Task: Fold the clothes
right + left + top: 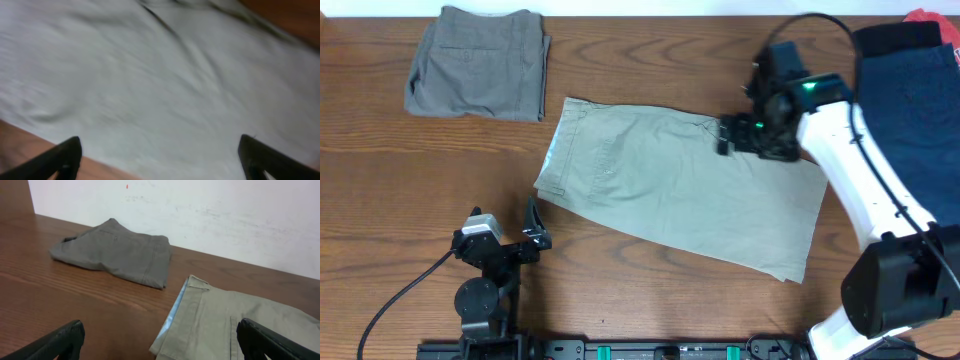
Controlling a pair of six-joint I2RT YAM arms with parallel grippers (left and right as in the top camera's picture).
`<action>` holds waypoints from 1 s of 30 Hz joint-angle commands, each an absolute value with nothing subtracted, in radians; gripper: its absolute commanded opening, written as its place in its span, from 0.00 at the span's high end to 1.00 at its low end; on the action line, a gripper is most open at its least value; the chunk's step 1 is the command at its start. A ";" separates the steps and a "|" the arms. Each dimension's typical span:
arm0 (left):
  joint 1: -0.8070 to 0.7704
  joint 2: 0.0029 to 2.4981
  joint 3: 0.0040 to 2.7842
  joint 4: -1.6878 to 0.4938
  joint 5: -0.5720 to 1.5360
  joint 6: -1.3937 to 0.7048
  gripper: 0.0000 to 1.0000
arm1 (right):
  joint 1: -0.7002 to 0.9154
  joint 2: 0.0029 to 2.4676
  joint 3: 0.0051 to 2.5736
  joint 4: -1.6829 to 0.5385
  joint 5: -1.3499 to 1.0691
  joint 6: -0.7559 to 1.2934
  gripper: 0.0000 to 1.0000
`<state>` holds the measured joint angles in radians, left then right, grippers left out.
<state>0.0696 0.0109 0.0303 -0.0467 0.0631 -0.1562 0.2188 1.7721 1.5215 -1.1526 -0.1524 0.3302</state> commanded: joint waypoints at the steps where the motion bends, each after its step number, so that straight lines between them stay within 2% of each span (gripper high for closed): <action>1: 0.066 0.004 0.004 -0.065 0.059 -0.143 0.02 | 0.168 1.769 1.508 -1.203 -0.110 0.340 0.22; 2: 0.066 0.004 0.004 -0.065 0.059 -0.143 0.02 | 0.159 1.769 1.501 -1.210 -0.099 0.340 0.29; 5: 0.066 0.004 0.004 -0.065 0.059 -0.143 0.02 | 0.139 1.769 1.461 -1.215 -0.039 0.344 0.37; 7: 0.066 0.004 0.004 -0.065 0.059 -0.143 0.02 | 0.131 1.769 1.427 -1.205 0.009 0.374 0.50; 9: 0.066 0.004 0.004 -0.065 0.059 -0.143 0.02 | 0.122 1.769 1.379 -1.177 0.052 0.434 0.99; 15: 0.066 0.004 0.004 -0.065 0.059 -0.143 0.02 | 0.081 1.769 1.225 -1.027 0.078 0.532 0.99; 22: 0.066 0.004 0.004 -0.065 0.059 -0.143 0.02 | 0.010 1.769 1.111 -0.883 0.076 0.519 0.99; 30: 0.066 0.004 0.004 -0.065 0.059 -0.143 0.02 | 0.000 1.769 1.016 -0.781 0.071 0.519 0.99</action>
<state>0.0696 0.0109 0.0303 -0.0467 0.0631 -0.1562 0.0036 1.7721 1.0409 -0.7940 0.0605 0.5014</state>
